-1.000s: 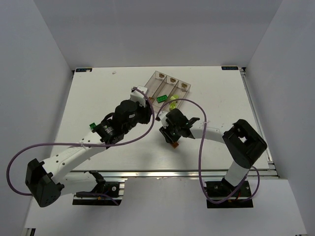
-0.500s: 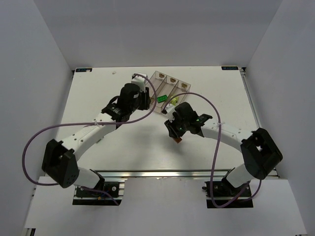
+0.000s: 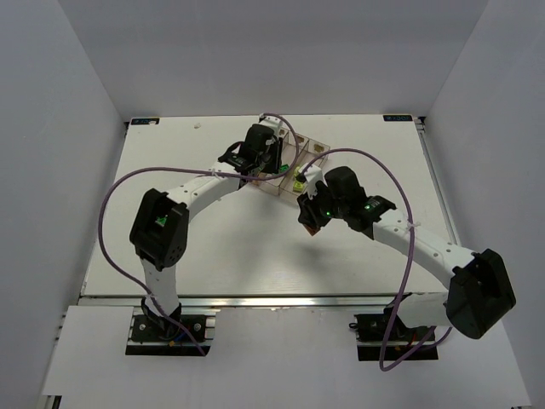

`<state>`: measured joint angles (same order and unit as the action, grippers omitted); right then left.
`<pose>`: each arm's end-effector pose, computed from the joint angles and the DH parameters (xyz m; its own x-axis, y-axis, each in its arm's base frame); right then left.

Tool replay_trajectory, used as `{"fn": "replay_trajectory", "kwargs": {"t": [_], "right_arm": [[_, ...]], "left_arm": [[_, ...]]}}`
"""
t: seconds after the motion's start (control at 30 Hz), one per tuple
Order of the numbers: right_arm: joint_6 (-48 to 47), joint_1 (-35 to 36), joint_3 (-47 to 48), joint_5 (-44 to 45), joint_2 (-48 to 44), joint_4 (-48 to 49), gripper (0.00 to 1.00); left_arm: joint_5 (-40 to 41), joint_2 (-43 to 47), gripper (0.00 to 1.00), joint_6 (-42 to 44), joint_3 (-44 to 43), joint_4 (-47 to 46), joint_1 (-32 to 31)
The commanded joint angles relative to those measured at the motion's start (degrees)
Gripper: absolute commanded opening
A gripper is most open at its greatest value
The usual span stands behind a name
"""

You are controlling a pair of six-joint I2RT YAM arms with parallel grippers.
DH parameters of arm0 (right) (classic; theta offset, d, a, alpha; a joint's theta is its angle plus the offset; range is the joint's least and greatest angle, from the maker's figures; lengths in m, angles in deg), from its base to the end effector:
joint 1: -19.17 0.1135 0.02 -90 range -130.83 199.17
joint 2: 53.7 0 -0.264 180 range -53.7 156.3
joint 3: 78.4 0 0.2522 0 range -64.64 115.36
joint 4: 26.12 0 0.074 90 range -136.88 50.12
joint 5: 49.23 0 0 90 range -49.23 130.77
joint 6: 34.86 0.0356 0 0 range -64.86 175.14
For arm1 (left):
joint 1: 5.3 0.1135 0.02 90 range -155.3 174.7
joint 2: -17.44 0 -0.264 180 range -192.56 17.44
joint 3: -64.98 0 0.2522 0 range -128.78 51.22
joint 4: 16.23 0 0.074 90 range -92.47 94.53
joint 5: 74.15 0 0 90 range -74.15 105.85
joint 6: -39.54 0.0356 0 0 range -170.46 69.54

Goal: Sort the legos into containers by color

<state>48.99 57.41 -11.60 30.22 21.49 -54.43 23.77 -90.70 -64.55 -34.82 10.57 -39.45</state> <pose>0.2233 0.1843 0.2668 -0.3891 -0.4408 -0.8089 -0.7699 0.6377 0.0229 0.3678 -0.2435 0.2649 -0.5747 0.0984 -0.8125 0.3329 0.9350 -0.1222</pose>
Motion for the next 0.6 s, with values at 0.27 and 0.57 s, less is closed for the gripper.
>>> {"fn": "replay_trajectory", "kwargs": {"t": [0.27, 0.57], "right_arm": [[0.8, -0.4, -0.3, -1.3, -2.3, -0.2, 0.08], [0.7, -0.4, -0.3, -0.9, -2.4, -0.2, 0.08]], "left_arm": [[0.0, -7.0, 0.40, -2.1, -8.0, 0.8, 2.2], [-0.3, -7.8, 0.61, -2.9, -8.7, 1.0, 2.6]]}}
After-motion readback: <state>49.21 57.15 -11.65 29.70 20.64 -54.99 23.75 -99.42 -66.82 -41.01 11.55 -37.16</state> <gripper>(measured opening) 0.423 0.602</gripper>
